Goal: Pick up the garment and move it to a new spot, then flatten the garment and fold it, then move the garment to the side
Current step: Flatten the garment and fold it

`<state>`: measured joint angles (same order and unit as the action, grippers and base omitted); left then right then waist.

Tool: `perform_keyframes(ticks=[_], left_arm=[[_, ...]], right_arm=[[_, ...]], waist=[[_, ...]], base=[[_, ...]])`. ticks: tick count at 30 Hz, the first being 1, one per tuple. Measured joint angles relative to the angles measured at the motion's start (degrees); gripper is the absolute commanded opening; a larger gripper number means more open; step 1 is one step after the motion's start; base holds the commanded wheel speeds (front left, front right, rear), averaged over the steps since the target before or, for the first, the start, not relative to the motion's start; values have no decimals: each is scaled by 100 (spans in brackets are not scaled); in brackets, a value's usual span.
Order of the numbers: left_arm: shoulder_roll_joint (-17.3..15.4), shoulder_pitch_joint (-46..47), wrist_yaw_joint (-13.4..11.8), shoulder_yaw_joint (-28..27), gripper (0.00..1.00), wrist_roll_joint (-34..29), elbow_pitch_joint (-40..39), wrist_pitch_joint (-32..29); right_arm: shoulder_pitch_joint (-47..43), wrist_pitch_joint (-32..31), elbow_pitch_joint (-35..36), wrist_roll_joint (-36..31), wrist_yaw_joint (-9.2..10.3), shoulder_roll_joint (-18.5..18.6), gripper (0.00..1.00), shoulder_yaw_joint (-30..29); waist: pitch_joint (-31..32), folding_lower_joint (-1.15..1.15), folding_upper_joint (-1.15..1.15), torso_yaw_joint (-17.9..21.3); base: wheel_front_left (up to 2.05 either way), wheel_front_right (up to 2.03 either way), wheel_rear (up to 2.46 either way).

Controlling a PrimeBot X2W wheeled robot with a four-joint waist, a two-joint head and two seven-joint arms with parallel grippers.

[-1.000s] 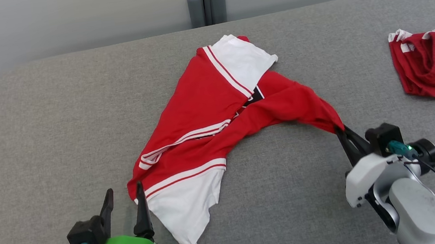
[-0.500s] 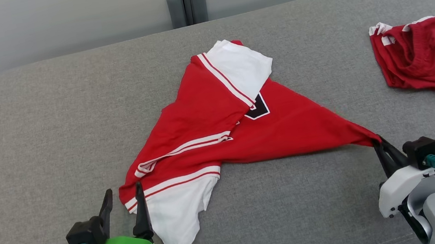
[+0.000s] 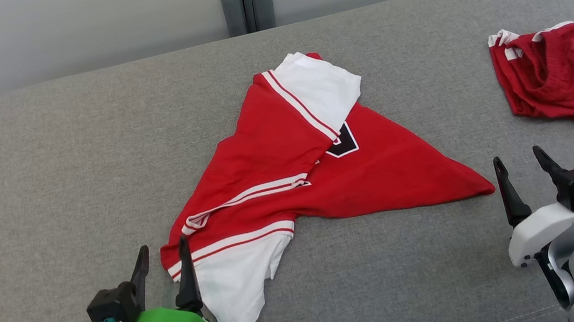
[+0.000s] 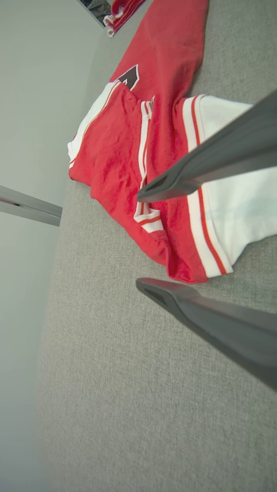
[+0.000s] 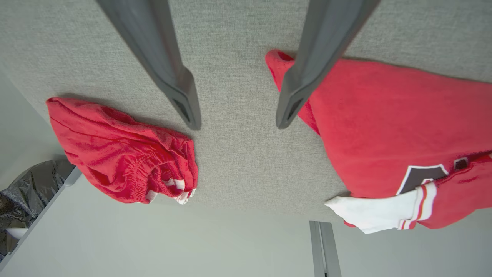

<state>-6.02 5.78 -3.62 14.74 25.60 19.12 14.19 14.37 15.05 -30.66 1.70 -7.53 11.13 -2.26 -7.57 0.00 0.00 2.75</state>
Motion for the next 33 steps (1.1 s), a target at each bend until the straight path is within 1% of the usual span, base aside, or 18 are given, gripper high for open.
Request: perform_keyframes(ticks=[8,16,22,29,33], left_arm=[[41,32,11,9,100,1,-42,49],[107,-7,111,-112,100,51,-21,71],[167,-197,147,-264,100,-78,-144,85],[237,-456,192,-352,100,-210,-246,85],[271,-553,192,-375,100,-256,-310,85]], right_arm=[[-5,0,715,-133,0,-286,100,-33],[-26,0,1215,-103,0,-616,100,335],[-247,0,1407,-10,0,-756,100,467],[-499,0,1460,36,0,-815,100,319],[-561,0,1489,170,0,-823,100,347]], waist=[[171,0,0,-19],[351,0,0,-132],[449,0,0,-257],[529,0,0,-347],[530,0,0,-346]], base=[[0,0,0],[0,0,0],[0,0,0],[0,0,0],[0,0,0]])
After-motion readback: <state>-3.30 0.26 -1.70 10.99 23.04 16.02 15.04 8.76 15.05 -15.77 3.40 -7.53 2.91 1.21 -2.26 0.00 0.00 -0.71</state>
